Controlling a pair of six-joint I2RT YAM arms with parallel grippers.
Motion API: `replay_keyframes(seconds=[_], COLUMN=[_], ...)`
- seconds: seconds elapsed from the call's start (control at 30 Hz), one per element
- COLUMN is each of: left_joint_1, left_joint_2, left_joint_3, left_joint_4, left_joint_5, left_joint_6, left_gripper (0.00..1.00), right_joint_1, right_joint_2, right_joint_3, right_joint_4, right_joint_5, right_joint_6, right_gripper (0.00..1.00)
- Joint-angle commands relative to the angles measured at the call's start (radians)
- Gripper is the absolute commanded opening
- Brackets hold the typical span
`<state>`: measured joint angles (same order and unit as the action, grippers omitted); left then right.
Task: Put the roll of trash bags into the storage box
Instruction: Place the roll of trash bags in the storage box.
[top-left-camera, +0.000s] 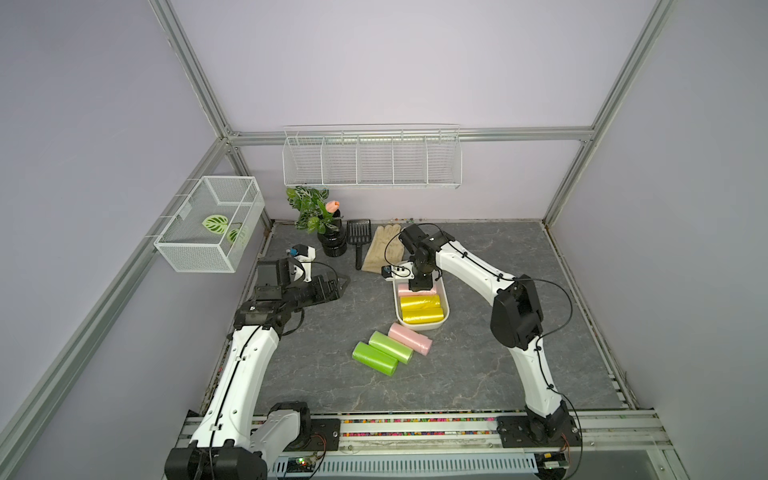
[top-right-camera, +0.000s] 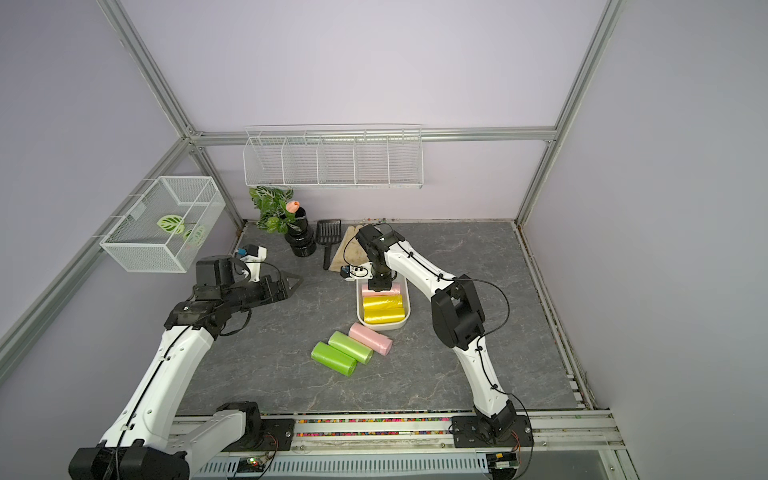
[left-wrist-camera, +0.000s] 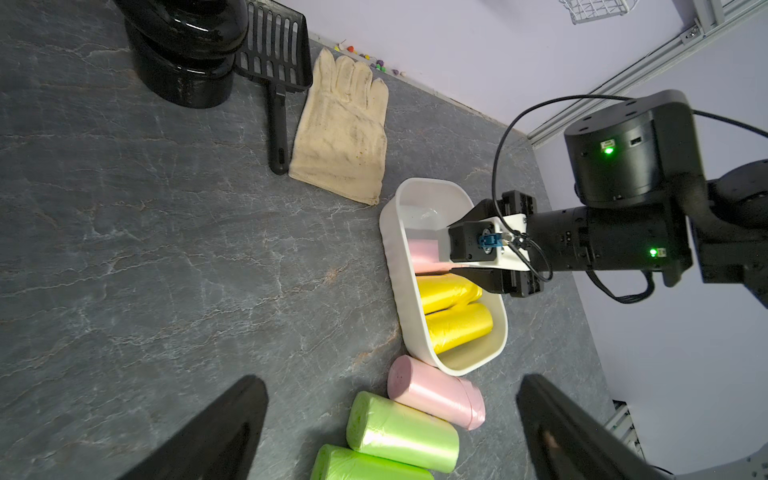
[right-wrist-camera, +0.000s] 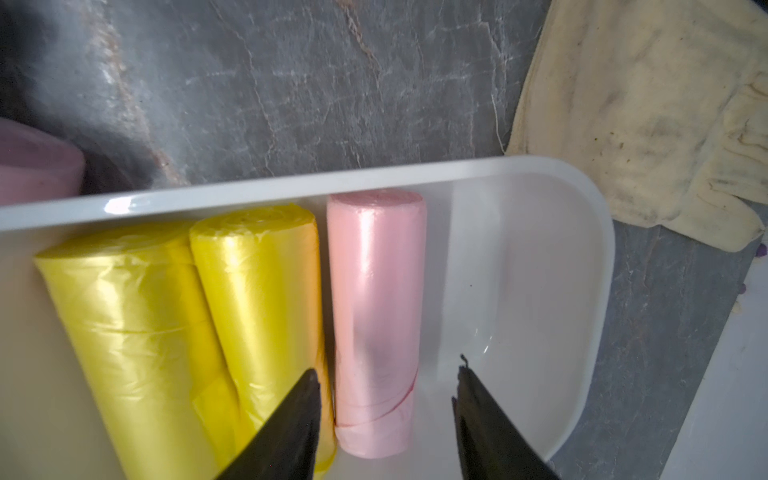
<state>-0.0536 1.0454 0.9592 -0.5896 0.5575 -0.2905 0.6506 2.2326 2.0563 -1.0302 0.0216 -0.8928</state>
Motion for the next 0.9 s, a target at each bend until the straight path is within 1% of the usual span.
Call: replay_keyframes(seconds=[0.0,0.07,0.2,0.23,0.27,0.33,0.37,0.4,0.43,0.47,0.53,0.57,0.67,0.73,0.77,0.8,0.87], left_joint_1=[-0.003,-0.003,-0.003,-0.004,-0.003,-0.003,-0.003,-0.003,-0.003,-0.003,-0.003,-0.003,-0.003,-0.003,-0.003,-0.003,-0.003], left_joint_2=[-0.014,-0.012,-0.007,-0.006,-0.004,0.001,0.002,0.003,0.004,0.005,0.007,0.008,0.012,0.012,0.014,0.014,0.019], left_joint_3=[0.009,0.009,0.009,0.01,0.01,0.01,0.01,0.011,0.012,0.012,0.012,0.012,0.012,0.012,0.012,0.012,0.012], left_joint_4=[-0.004,-0.004,-0.004,-0.004,-0.004,-0.004,-0.006,-0.007,-0.008,-0.009,-0.009,-0.008,-0.009,-0.009,-0.009,-0.009,-0.009], left_joint_5=[0.004,0.002,0.001,0.002,0.004,0.005,0.004,0.002,0.0,-0.001,-0.002,-0.001,-0.002,-0.005,-0.007,-0.009,-0.007], left_joint_6=[0.015,0.013,0.014,0.013,0.014,0.014,0.015,0.016,0.017,0.019,0.018,0.016,0.018,0.017,0.017,0.018,0.018], left_gripper=[1.0,1.0,1.0,1.0,1.0,1.0,1.0,1.0,1.0,1.0,1.0,1.0,1.0,1.0,1.0,1.0,1.0], right_joint_1=[0.009,0.012,0.026,0.031,0.039,0.051,0.053,0.053,0.055,0.06,0.073,0.081,0.089,0.089,0.087,0.082,0.081], right_joint_2=[-0.148,-0.232,-0.411,-0.45,-0.48,-0.528,-0.565,-0.6,-0.644,-0.698,-0.796,-0.847,-0.971,-1.036,-1.064,-1.078,-1.099], right_joint_3=[-0.054,-0.141,-0.342,-0.384,-0.4,-0.412,-0.449,-0.481,-0.527,-0.582,-0.7,-0.763,-0.92,-1.003,-1.028,-1.037,-1.068], right_joint_4=[0.036,0.114,0.207,0.228,0.219,0.141,0.144,0.139,0.148,0.185,0.273,0.319,0.452,0.514,0.517,0.508,0.52], right_joint_5=[-0.022,-0.018,-0.035,-0.025,-0.016,-0.07,-0.095,-0.143,-0.204,-0.225,-0.234,-0.218,-0.094,-0.07,-0.084,-0.138,-0.256], right_joint_6=[0.144,0.246,0.376,0.438,0.499,0.556,0.601,0.623,0.633,0.663,0.718,0.762,0.934,1.033,1.091,1.113,1.109], right_gripper=[0.56,0.56,0.58,0.59,0.59,0.59,0.6,0.67,0.89,0.98,0.99,0.98,0.98,0.98,0.98,0.98,0.99])
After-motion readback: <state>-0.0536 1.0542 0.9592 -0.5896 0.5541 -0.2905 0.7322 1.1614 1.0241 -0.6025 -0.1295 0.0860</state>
